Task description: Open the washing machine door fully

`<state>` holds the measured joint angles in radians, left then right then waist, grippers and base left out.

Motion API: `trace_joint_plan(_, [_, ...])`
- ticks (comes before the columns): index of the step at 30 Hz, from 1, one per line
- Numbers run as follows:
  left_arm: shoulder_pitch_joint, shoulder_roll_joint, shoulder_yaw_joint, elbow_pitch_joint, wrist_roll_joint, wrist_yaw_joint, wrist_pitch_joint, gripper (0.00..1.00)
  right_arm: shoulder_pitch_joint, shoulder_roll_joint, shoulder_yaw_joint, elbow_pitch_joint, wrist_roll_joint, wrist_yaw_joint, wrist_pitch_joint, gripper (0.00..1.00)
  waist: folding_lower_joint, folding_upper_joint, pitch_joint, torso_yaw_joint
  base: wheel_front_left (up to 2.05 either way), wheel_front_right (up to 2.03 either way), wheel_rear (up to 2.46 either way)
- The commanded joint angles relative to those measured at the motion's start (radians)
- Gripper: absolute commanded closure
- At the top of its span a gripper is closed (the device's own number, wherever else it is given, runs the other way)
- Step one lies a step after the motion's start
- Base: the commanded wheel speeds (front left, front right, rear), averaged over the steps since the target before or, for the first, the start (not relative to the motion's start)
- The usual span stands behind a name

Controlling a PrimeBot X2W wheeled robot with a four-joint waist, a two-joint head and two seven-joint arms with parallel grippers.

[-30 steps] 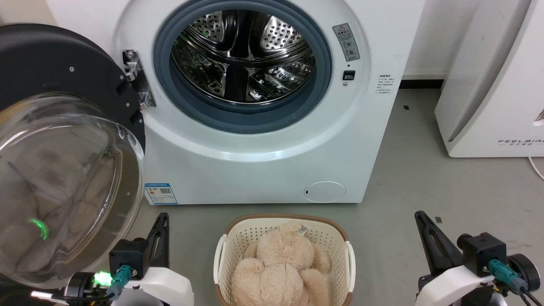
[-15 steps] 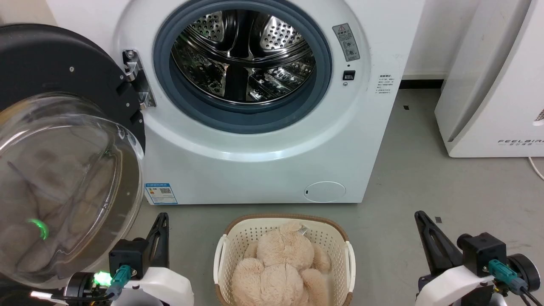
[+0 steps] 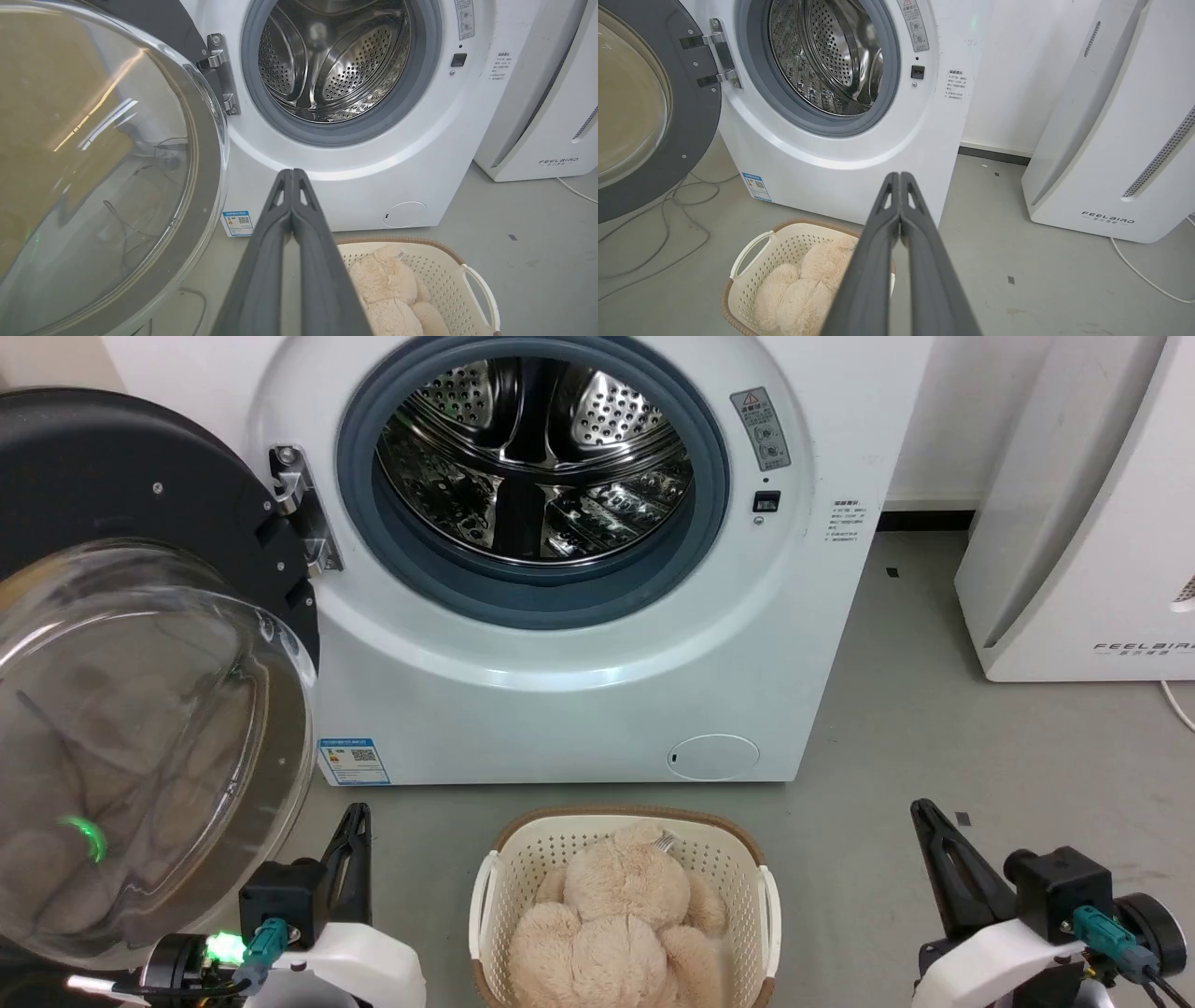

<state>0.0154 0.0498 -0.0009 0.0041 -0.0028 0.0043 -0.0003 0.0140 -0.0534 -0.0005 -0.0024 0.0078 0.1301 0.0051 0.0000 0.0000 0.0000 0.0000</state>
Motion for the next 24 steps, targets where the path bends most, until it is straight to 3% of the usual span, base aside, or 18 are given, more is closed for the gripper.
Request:
trace_joint_plan(1, [-0.015, 0.0, 0.001, -0.004, 0.003, -0.004, 0.0, 1.0, -0.014, 0.003, 0.0, 0.002, -0.008, 0.001, -0.005, 1.0, 0.0, 0.0, 0.0, 0.0, 0.0, 0.0, 0.0])
trace_joint_plan(24, [-0.015, 0.0, 0.001, -0.004, 0.003, -0.004, 0.0, 1.0, -0.014, 0.003, 0.0, 0.002, -0.008, 0.001, -0.005, 1.0, 0.0, 0.0, 0.0, 0.0, 0.0, 0.0, 0.0])
